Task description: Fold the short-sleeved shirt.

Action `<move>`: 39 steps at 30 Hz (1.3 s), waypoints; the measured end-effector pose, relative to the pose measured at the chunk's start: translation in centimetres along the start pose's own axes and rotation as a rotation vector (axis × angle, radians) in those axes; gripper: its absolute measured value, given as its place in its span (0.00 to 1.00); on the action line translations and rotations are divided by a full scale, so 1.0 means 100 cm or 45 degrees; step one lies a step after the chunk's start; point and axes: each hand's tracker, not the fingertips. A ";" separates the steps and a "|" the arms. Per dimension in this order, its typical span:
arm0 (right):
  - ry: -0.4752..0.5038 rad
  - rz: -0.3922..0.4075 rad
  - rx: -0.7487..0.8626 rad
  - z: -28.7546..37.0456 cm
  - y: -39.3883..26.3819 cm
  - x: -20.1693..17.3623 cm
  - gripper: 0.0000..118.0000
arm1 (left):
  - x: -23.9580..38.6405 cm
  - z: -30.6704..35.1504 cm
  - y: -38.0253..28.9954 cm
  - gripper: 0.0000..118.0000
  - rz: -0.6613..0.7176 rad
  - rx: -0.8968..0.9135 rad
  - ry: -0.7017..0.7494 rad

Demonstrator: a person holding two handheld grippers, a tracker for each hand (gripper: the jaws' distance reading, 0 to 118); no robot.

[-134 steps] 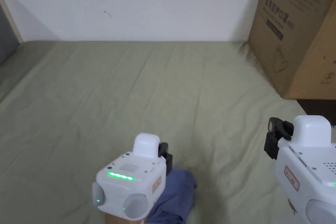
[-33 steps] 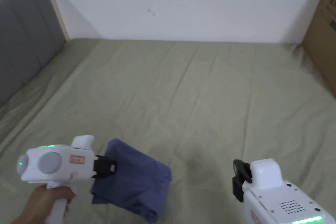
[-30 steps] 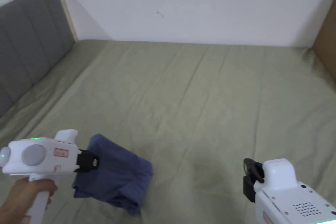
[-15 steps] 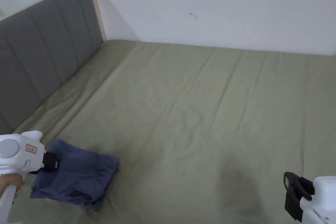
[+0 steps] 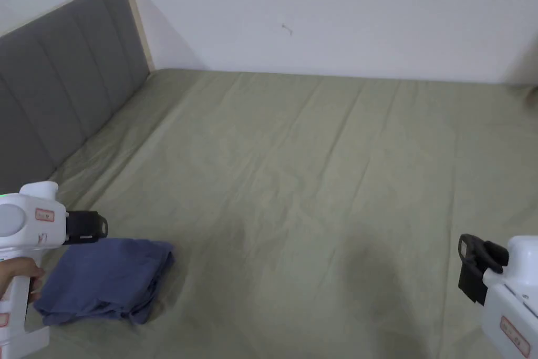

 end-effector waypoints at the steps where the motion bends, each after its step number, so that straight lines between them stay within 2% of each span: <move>1: -0.009 0.001 0.022 0.007 0.007 0.003 0.00 | 0.008 0.015 0.002 0.75 0.006 0.053 -0.018; 6: -0.061 0.017 0.125 0.041 0.042 0.017 0.00 | 0.058 0.096 0.007 0.75 -0.054 0.344 -0.068; 14: -0.139 0.060 0.315 0.095 0.089 0.028 0.00 | 0.163 0.210 -0.023 0.75 -0.183 0.851 -0.161; 19: -0.164 0.096 0.394 0.121 0.101 0.036 0.00 | 0.222 0.232 -0.057 0.75 -0.250 1.044 -0.162; 28: -0.227 0.153 0.491 0.142 0.094 0.051 0.00 | 0.288 0.203 -0.115 0.72 -0.209 1.121 -0.296; 29: -0.232 0.155 0.494 0.143 0.091 0.052 0.00 | 0.292 0.198 -0.121 0.67 -0.222 1.123 -0.319; 30: -0.233 0.152 0.493 0.144 0.090 0.054 0.00 | 0.295 0.194 -0.124 0.53 -0.230 1.116 -0.326; 31: -0.234 0.150 0.491 0.145 0.088 0.055 0.00 | 0.303 0.193 -0.129 0.33 -0.235 1.115 -0.329; 32: -0.236 0.150 0.489 0.145 0.086 0.056 0.00 | 0.305 0.189 -0.133 0.09 -0.255 1.127 -0.337; 33: -0.237 0.146 0.485 0.145 0.085 0.057 0.00 | 0.308 0.185 -0.134 0.00 -0.268 1.127 -0.345; 39: -0.232 0.142 0.456 0.143 0.076 0.060 0.00 | 0.322 0.177 -0.139 0.00 -0.277 1.063 -0.399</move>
